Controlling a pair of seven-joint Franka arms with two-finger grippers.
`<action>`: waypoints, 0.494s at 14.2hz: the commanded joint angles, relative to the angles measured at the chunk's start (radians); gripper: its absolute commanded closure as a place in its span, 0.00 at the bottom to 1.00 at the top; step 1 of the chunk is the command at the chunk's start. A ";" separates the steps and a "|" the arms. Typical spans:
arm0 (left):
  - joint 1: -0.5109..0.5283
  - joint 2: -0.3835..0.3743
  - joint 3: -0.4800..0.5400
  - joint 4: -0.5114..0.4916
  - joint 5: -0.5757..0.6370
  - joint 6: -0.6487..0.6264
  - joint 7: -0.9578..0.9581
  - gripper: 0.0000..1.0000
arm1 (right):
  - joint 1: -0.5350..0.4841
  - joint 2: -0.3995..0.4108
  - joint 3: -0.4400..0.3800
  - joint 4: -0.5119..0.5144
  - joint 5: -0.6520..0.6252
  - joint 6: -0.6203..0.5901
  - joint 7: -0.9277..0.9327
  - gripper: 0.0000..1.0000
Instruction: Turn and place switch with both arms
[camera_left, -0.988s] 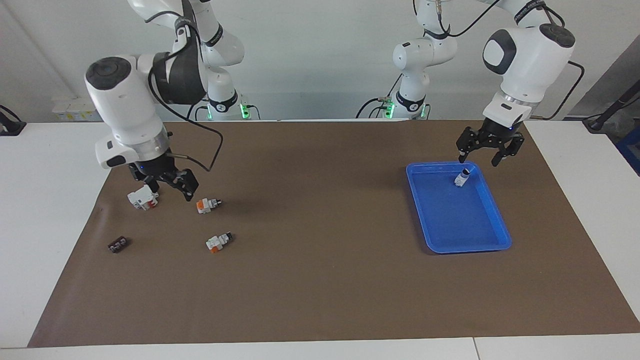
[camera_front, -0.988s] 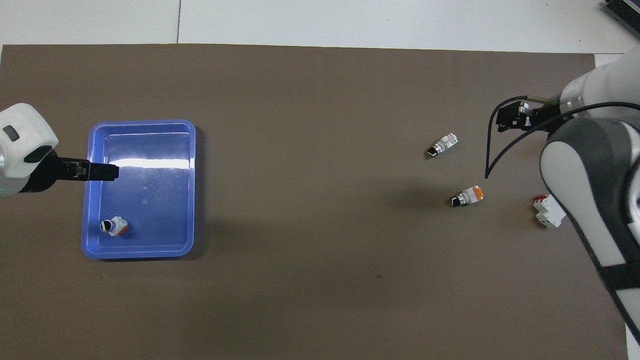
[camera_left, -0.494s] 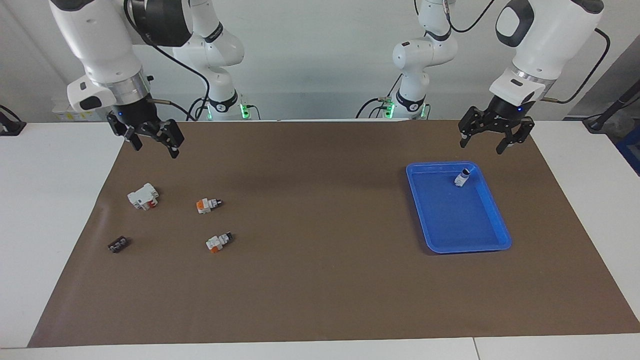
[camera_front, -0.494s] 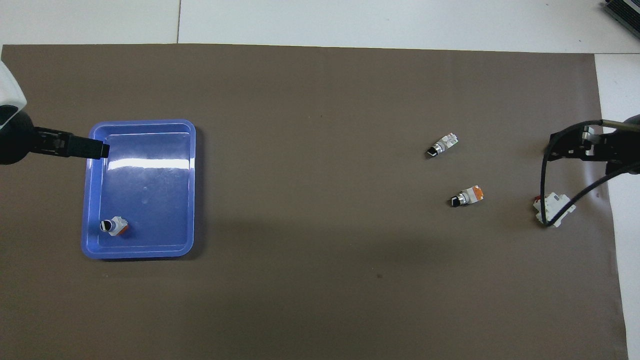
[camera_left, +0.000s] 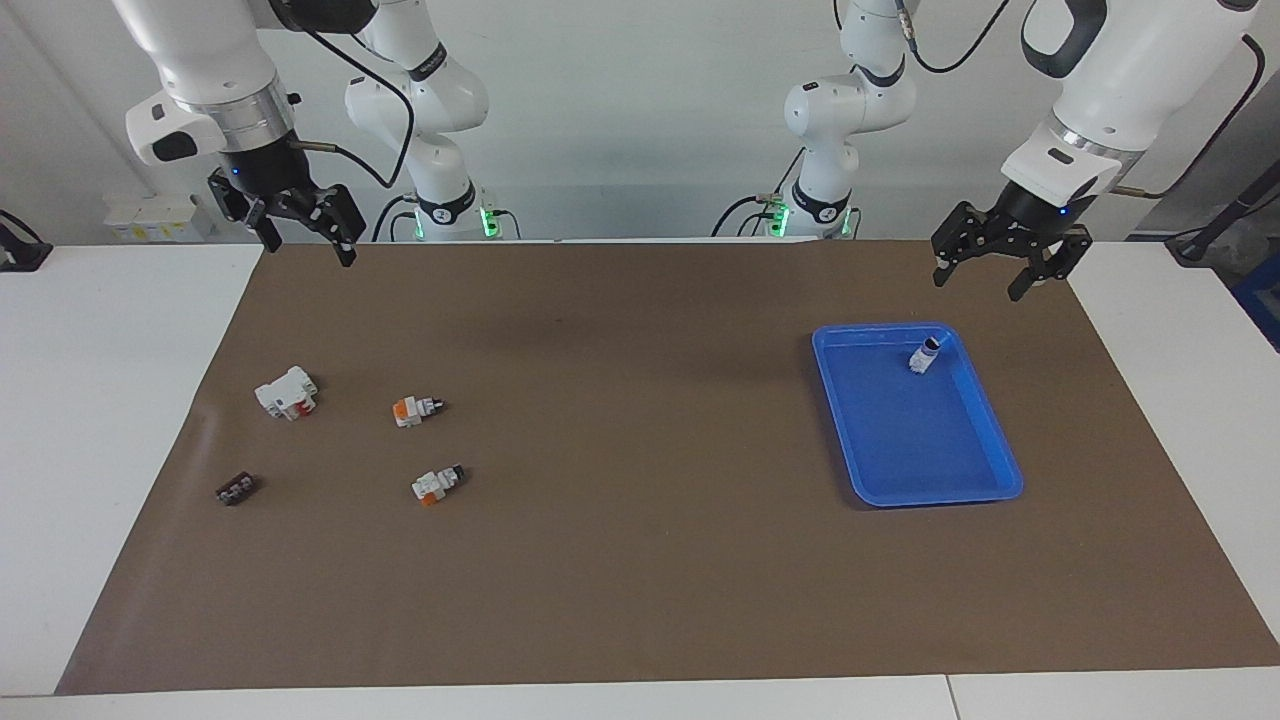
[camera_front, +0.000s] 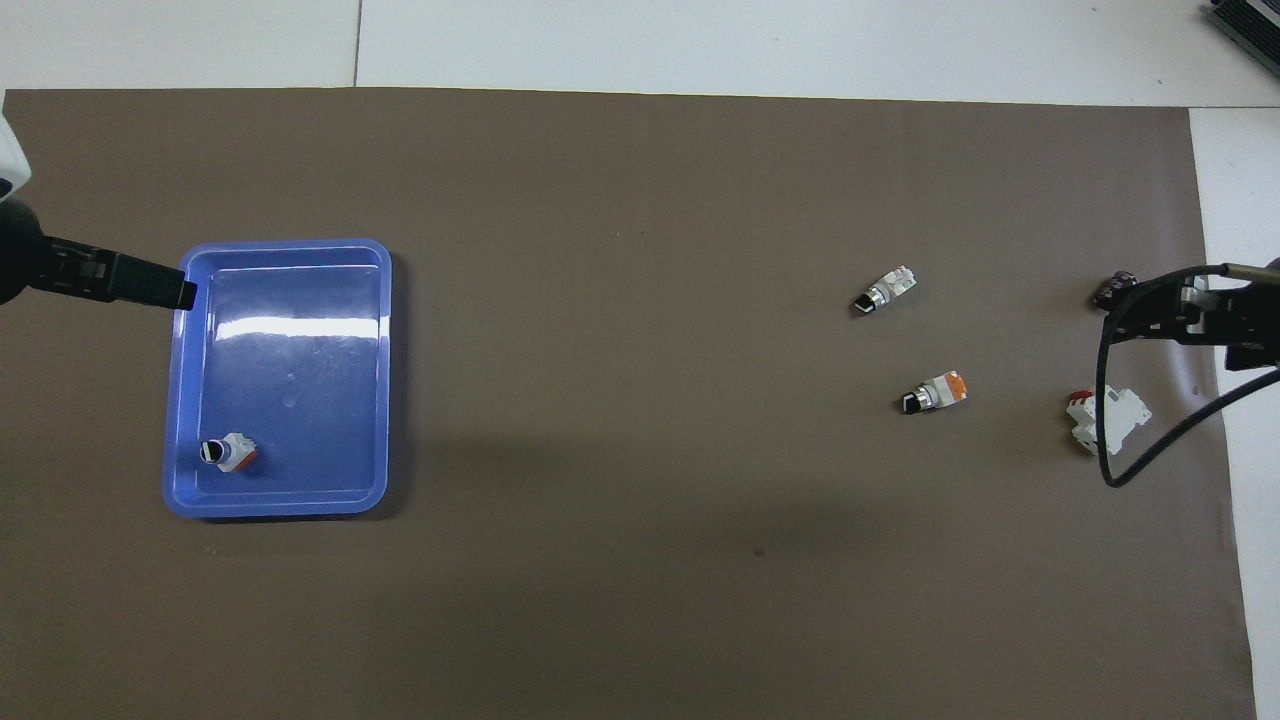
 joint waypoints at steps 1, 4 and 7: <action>-0.094 0.005 0.056 0.037 0.098 -0.033 -0.026 0.00 | 0.002 -0.004 -0.005 -0.010 0.019 0.010 -0.043 0.00; -0.104 -0.011 0.088 0.017 0.092 -0.033 -0.056 0.00 | 0.002 0.005 -0.005 0.015 0.022 -0.058 -0.053 0.00; -0.175 -0.030 0.169 0.015 0.070 -0.091 -0.066 0.00 | -0.004 0.002 -0.006 0.008 0.052 -0.064 -0.115 0.00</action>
